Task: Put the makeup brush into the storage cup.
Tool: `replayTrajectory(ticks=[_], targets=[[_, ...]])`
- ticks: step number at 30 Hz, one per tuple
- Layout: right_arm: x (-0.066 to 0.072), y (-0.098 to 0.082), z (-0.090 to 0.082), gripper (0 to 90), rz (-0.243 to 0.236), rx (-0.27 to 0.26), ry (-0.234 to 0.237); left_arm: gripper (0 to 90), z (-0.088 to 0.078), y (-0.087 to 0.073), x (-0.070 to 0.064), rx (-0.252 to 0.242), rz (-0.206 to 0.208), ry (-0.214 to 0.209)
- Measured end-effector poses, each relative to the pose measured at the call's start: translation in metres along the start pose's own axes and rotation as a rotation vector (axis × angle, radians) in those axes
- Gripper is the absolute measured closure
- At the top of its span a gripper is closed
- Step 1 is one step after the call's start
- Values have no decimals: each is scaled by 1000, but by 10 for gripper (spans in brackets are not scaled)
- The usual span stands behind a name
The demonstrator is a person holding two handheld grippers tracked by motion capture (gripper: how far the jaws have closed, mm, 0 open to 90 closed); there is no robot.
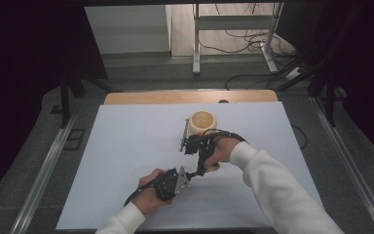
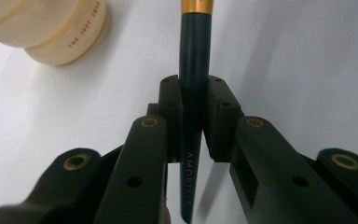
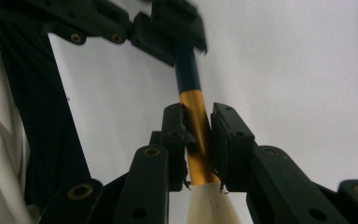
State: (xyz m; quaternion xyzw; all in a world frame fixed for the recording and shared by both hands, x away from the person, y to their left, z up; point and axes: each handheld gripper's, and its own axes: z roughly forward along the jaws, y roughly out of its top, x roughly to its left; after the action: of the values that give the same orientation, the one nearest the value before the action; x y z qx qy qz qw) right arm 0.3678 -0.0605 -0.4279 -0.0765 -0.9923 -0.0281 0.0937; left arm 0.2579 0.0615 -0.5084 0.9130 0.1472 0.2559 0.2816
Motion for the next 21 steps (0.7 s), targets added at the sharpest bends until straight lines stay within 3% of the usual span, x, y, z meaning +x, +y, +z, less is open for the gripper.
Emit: replayTrajectory(ticks=[4, 9, 11, 15, 17, 21], targets=[[0, 0, -3, 668, 7, -22, -9, 793, -3, -2, 4, -20, -33, -3], [-6, -8, -17, 475, 72, -143, -51, 794, -4, -4, 7, -15, -40, -11], [-7, -14, -24, 380, 95, -189, -83, 793, -4, -5, 7, -18, -61, -12], [-8, -31, -35, 278, 125, -283, -127, 793, -5, -6, 10, -10, -69, -10], [-7, -35, -36, 256, 139, -304, -135, 793, -6, -6, 12, -13, -70, -13], [-4, -61, -38, 212, 156, -428, -164, 793, -7, -8, 13, -17, -89, -8]])
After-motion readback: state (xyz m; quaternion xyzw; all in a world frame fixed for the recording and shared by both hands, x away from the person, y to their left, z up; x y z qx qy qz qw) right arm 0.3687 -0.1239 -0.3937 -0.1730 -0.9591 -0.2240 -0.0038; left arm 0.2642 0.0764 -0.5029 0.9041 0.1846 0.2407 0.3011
